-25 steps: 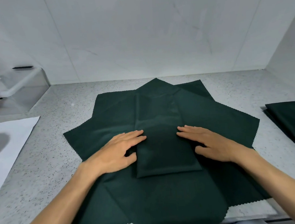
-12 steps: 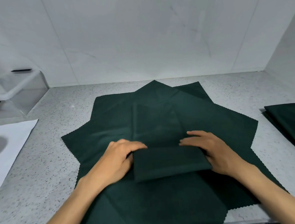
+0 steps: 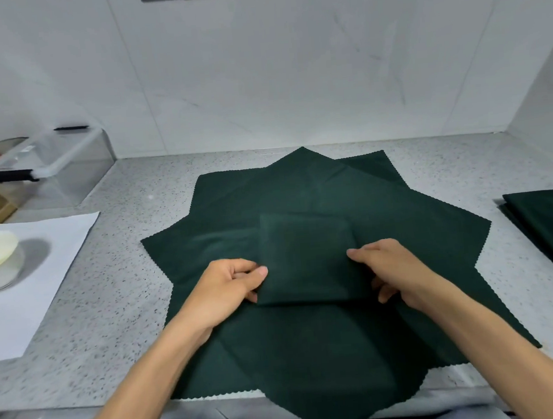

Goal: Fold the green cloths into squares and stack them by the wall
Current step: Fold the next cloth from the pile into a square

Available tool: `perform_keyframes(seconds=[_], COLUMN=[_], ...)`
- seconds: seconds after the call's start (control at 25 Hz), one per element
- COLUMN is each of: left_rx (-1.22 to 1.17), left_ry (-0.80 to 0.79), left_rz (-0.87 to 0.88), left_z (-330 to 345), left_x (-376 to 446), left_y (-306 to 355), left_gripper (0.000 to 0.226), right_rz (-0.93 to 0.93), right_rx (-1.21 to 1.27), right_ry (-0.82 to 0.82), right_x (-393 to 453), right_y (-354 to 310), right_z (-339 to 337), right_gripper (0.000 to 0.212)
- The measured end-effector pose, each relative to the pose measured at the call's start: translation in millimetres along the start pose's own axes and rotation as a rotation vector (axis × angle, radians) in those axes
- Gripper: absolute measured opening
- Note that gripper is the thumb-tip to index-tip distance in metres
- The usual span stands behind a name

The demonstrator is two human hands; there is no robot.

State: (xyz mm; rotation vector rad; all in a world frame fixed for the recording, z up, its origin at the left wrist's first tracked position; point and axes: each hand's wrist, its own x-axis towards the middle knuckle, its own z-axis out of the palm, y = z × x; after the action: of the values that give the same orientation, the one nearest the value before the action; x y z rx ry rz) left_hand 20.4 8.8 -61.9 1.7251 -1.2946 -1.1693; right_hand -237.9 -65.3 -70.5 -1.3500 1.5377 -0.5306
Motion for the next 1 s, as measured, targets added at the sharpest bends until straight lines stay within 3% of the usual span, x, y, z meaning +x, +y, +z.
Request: perform_keyframes(seconds=[0.16, 0.6, 0.76, 0.84, 0.92, 1.0], left_rx=[0.064, 0.265, 0.425, 0.378, 0.219, 0.088], left_ry=[0.137, 0.390, 0.415, 0.395, 0.316, 0.240], left_rz=[0.061, 0.228, 0.233, 0.142, 0.032, -0.021], left_z=[8, 27, 32, 29, 23, 19], left_x=[3, 4, 2, 7, 16, 29], left_y=[-17, -20, -15, -10, 0, 10], left_gripper=[0.027, 0.012, 0.006, 0.023, 0.044, 0.049], right_rz=[-0.094, -0.232, -0.206, -0.451, -0.820, -0.941], right_rx=[-0.050, -0.462, -0.584, -0.761, -0.911, -0.983], right_ry=[0.177, 0.483, 0.499, 0.577, 0.385, 0.134], right_x=[-7, 2, 1, -5, -12, -20], right_y=[11, 11, 10, 14, 21, 26], right_z=[6, 21, 26, 27, 28, 40], right_gripper=[0.026, 0.028, 0.019, 0.026, 0.047, 0.057])
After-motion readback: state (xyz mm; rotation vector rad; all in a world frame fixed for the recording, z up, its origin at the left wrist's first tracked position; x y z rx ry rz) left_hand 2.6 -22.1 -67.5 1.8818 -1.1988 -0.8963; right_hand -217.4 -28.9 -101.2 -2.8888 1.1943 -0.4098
